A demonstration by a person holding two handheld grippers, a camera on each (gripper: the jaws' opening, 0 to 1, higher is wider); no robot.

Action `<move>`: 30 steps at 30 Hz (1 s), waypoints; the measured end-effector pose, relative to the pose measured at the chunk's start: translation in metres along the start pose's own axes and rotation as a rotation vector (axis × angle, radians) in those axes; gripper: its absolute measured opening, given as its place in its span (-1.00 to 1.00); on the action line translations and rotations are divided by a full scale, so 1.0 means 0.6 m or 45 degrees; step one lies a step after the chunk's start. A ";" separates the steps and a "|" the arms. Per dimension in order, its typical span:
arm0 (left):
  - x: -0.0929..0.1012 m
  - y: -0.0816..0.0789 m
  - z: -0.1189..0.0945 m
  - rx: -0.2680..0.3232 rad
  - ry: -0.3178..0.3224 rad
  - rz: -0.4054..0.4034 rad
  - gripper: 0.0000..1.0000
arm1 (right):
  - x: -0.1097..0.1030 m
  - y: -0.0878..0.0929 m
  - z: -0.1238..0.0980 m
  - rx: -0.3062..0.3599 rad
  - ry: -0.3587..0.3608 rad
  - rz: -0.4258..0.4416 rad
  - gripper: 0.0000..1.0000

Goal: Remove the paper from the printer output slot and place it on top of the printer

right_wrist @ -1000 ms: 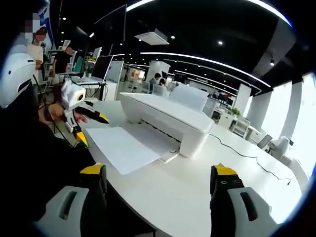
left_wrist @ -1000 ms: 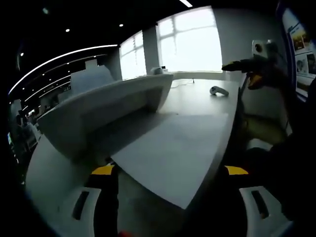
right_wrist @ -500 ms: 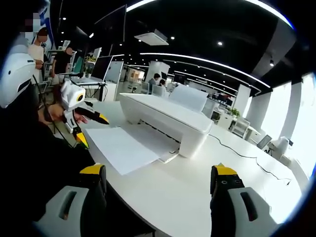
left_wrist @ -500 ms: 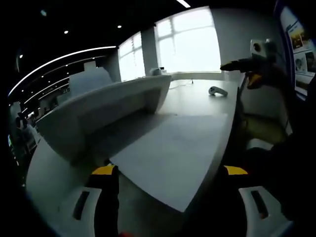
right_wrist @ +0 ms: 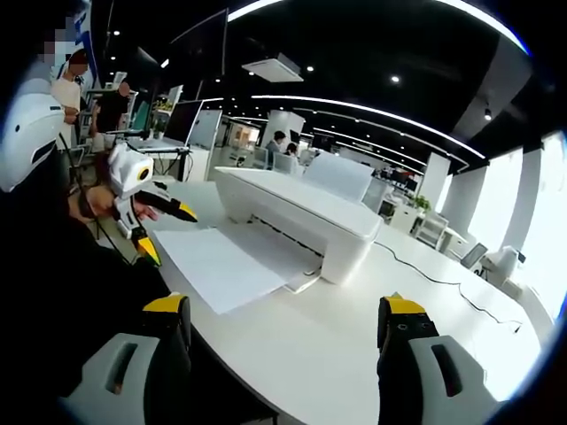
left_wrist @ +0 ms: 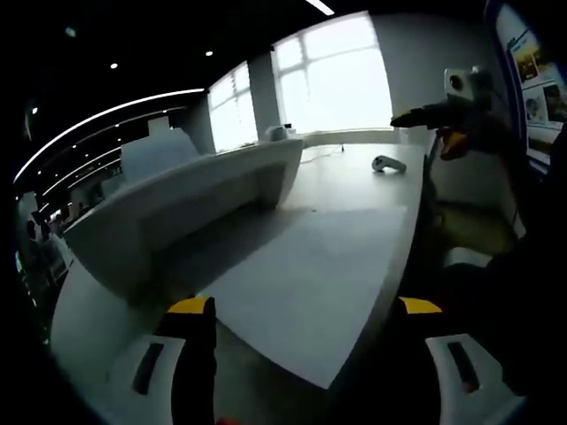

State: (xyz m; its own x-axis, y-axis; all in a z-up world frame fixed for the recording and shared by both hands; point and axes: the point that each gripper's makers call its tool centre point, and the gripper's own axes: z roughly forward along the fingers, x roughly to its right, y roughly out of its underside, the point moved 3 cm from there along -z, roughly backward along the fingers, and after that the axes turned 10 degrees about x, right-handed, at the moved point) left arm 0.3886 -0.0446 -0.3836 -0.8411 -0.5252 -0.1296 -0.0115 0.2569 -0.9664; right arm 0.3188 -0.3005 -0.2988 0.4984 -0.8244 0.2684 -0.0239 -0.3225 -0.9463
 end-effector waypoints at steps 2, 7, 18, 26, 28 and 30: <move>0.000 0.000 0.001 0.001 -0.001 0.018 0.66 | 0.000 0.000 0.000 0.000 0.000 0.000 0.64; 0.002 0.000 0.004 -0.001 0.005 0.033 0.65 | 0.002 -0.001 -0.001 0.003 0.003 -0.001 0.64; 0.002 0.001 0.008 0.000 0.005 0.073 0.59 | 0.004 -0.002 -0.001 0.004 0.001 -0.004 0.64; -0.005 0.003 0.010 -0.022 -0.013 0.111 0.47 | 0.004 -0.004 -0.002 0.006 0.003 -0.006 0.64; -0.005 0.003 0.011 -0.024 -0.013 0.118 0.46 | 0.004 -0.003 -0.002 0.004 0.005 -0.007 0.64; -0.006 0.003 0.011 -0.023 -0.014 0.121 0.46 | 0.004 -0.003 -0.002 0.006 0.005 -0.006 0.64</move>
State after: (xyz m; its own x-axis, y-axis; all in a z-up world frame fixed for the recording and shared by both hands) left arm 0.3953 -0.0478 -0.3863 -0.8326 -0.5068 -0.2232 0.0584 0.3204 -0.9455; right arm 0.3191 -0.3024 -0.2960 0.4954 -0.8244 0.2738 -0.0173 -0.3245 -0.9457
